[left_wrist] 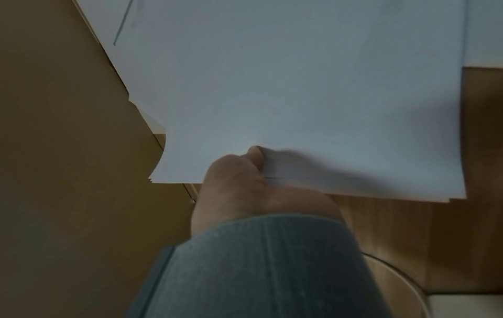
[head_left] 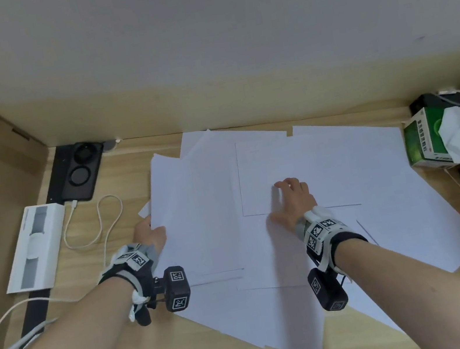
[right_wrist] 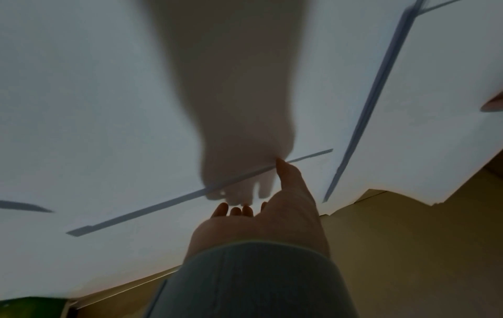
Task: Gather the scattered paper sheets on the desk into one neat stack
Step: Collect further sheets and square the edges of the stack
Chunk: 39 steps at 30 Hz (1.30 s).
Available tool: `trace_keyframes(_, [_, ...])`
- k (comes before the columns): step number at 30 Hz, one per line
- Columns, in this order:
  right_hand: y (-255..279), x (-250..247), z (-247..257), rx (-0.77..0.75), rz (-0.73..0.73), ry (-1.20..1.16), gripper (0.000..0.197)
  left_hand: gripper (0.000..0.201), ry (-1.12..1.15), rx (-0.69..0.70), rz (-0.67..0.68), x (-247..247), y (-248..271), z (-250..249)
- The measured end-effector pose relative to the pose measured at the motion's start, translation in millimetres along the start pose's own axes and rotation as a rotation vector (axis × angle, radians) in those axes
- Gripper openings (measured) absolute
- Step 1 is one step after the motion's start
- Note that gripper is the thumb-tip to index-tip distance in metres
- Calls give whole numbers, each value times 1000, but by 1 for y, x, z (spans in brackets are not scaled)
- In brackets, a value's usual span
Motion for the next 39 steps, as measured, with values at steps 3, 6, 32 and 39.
trace_keyframes(3, [-7, 1, 4, 27, -32, -62, 61, 25, -9, 49, 10, 5, 2, -12])
trace_keyframes(6, [-8, -1, 8, 64, -147, -264, 62, 21, -4, 119, -1, 6, 5, -25])
trace_keyframes(32, [149, -13, -74, 888, -674, -999, 34, 84, -553, 224, -54, 180, 43, -95])
trace_keyframes(39, [158, -3, -70, 927, -714, -1068, 10, 59, -425, 298, 58, 192, 43, -97])
Point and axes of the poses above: each hand's wrist, its own y-axis away from the middle knuckle, its own x-axis out of the palm, z = x × y, the point moved 1 cm from there along -y, towards the middle knuckle, and after that the axes turned 14 degrees about -x, right-handed, at the moved point
